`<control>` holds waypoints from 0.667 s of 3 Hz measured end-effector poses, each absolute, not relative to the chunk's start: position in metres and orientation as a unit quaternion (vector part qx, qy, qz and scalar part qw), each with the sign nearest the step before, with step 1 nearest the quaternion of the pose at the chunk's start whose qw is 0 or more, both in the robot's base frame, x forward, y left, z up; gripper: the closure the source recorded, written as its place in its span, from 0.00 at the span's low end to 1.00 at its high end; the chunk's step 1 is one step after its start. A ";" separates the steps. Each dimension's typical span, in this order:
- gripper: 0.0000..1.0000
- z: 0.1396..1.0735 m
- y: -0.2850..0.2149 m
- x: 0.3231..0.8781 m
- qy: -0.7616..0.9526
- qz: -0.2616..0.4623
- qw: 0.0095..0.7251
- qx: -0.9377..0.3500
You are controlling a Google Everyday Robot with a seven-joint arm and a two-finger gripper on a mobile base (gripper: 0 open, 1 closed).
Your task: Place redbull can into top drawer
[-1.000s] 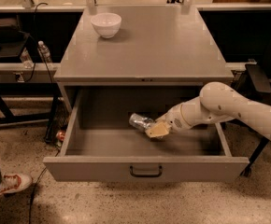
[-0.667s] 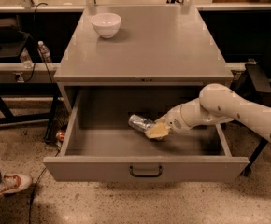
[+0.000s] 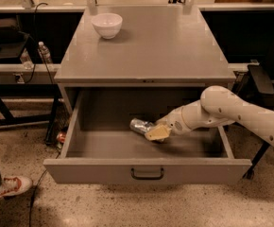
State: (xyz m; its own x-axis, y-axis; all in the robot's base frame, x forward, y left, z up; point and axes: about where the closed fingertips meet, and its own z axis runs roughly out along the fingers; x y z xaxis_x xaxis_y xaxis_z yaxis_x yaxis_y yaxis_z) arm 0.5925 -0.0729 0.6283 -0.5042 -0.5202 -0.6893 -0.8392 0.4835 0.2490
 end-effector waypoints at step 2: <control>0.00 0.653 -0.104 0.594 0.822 0.274 0.314 -0.389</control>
Offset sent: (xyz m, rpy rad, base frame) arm 0.0069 -0.0755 0.0624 0.0194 -0.1515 -0.1877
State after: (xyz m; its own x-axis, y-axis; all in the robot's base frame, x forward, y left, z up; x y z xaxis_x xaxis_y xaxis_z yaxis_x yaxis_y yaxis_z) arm 0.5938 -0.1041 0.6534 -0.5004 -0.4674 -0.7288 -0.8115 0.5465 0.2068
